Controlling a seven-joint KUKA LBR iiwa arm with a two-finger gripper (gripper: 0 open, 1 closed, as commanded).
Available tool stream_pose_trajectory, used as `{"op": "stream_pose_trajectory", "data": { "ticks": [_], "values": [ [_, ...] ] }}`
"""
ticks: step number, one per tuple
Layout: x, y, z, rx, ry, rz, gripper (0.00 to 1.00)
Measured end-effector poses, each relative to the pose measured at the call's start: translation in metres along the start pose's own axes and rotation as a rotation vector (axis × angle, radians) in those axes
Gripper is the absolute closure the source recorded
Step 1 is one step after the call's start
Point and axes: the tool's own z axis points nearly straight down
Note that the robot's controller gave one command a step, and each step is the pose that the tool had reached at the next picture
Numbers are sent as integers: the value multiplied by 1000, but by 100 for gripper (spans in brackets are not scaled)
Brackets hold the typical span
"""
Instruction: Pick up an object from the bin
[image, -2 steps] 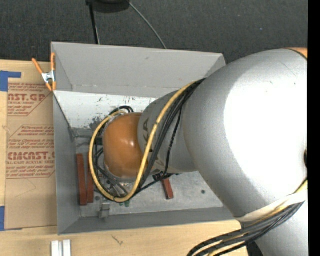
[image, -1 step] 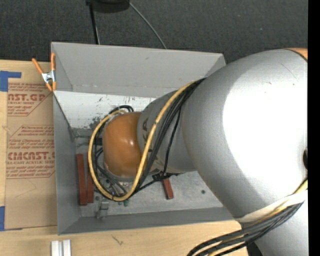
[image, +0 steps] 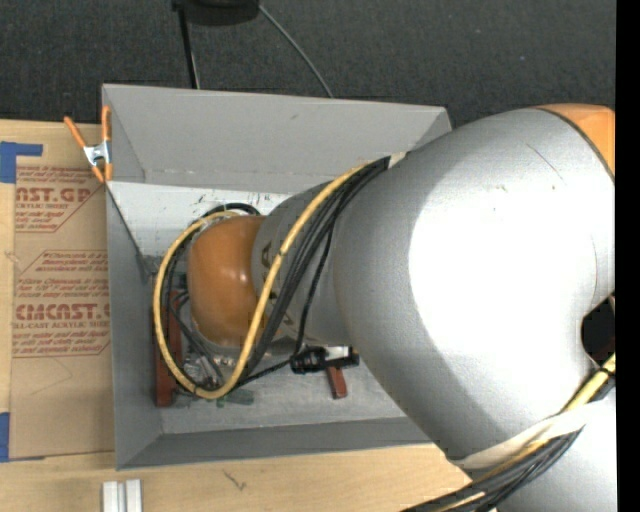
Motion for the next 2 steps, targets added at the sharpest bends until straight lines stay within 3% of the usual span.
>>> {"op": "stream_pose_trajectory", "data": {
  "ticks": [1,2],
  "values": [
    [0,0,0,0,0,0,100],
    [-12,-6,-58,0,3,6,100]
  ]
}}
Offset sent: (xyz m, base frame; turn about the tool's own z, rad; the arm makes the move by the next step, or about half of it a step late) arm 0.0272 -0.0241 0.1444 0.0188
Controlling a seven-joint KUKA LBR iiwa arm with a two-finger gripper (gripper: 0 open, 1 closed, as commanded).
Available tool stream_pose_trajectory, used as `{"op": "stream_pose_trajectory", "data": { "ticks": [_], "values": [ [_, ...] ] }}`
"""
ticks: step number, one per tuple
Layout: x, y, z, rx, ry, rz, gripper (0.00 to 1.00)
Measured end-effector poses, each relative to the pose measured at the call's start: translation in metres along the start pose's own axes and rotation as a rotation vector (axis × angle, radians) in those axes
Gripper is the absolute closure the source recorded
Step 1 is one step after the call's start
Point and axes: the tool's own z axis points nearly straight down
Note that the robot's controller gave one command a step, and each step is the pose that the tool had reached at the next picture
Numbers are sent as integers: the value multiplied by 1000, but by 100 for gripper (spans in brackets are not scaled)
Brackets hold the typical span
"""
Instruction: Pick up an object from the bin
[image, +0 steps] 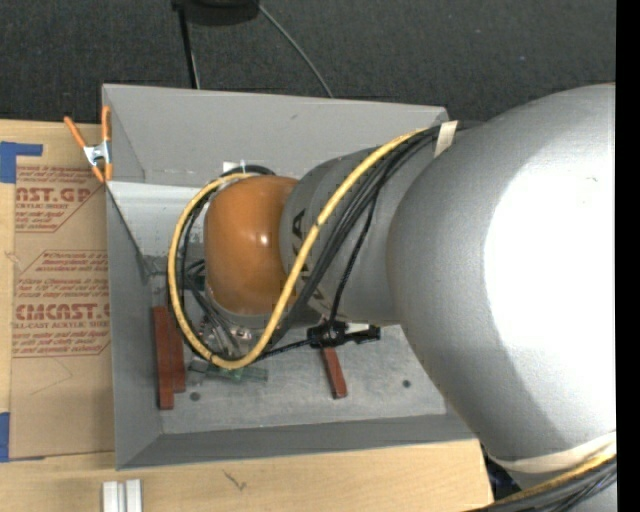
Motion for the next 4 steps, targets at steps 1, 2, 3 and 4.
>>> {"op": "stream_pose_trajectory", "data": {
  "ticks": [1,2,3,4],
  "values": [
    [-7,2,-41,-7,-9,18,100],
    [-2,1,-17,-5,-5,120,100],
    [-11,-34,-43,0,0,129,100],
    [-6,-39,-48,-5,-10,127,100]
  ]
}}
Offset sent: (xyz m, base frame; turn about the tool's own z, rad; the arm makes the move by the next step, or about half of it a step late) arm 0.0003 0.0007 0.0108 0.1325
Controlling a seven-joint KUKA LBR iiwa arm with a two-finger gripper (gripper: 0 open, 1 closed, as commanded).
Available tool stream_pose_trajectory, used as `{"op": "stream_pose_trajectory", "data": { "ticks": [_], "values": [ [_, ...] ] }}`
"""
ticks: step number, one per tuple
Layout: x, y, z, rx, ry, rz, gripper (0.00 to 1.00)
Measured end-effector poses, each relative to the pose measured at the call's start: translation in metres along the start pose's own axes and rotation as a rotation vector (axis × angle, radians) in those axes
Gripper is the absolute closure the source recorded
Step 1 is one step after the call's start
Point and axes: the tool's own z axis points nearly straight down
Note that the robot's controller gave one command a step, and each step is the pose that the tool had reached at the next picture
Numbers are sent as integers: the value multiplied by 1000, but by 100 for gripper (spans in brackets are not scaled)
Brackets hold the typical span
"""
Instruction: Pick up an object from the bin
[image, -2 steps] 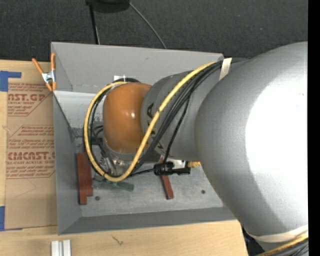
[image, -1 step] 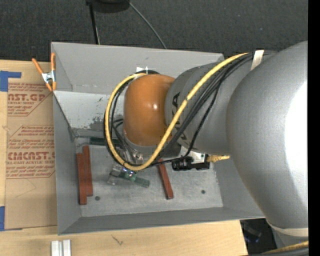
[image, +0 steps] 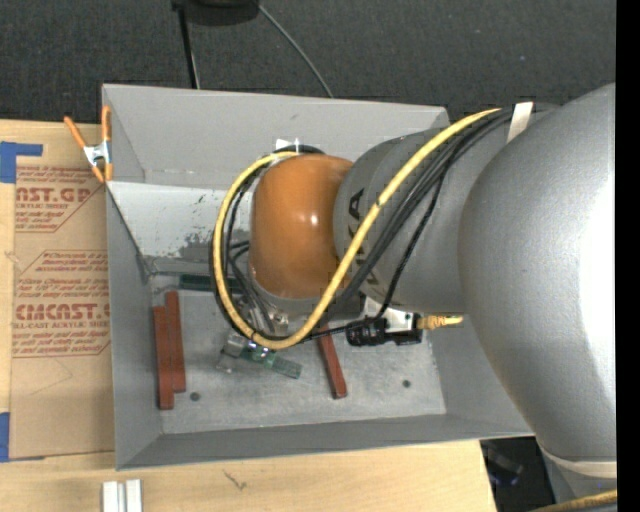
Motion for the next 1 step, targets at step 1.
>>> {"op": "stream_pose_trajectory", "data": {
  "ticks": [1],
  "values": [
    [2,-24,-106,1,3,-3,100]
  ]
}}
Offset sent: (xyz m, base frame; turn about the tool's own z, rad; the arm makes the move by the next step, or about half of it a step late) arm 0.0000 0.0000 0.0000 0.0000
